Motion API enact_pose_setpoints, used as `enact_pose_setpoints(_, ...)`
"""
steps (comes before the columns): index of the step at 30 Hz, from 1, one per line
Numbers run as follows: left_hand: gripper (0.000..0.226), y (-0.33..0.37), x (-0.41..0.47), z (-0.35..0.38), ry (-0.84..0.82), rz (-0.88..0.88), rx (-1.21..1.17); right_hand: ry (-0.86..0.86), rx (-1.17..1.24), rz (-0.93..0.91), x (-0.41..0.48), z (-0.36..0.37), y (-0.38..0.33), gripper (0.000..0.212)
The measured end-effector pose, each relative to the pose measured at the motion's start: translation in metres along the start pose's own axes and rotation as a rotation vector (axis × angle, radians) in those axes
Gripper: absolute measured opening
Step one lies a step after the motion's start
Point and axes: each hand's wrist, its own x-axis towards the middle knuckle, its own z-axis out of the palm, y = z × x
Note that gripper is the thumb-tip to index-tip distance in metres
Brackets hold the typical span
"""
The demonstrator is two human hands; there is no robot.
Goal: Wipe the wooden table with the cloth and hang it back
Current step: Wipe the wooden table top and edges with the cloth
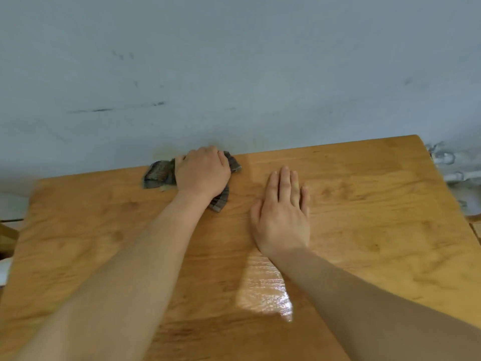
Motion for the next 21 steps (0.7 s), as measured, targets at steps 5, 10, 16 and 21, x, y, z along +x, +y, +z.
enact_pose_setpoints(5,0.033,0.089,0.003,0.001,-0.085,0.317,-0.142,-0.006,0.011,0.047,-0.004,-0.001,-0.002,0.072)
enact_pose_setpoints(10,0.039,0.053,0.016,0.004,-0.102,0.364,-0.118,0.015,-0.038,0.063,0.002,-0.002,-0.004,0.068)
enact_pose_setpoints(16,0.044,-0.092,0.004,-0.007,-0.046,0.075,-0.066,-0.009,-0.055,0.083,0.001,-0.003,-0.006,0.065)
enact_pose_setpoints(21,0.048,-0.171,-0.009,-0.014,-0.003,-0.143,-0.010,0.001,-0.022,0.080,0.000,-0.005,-0.007,0.064)
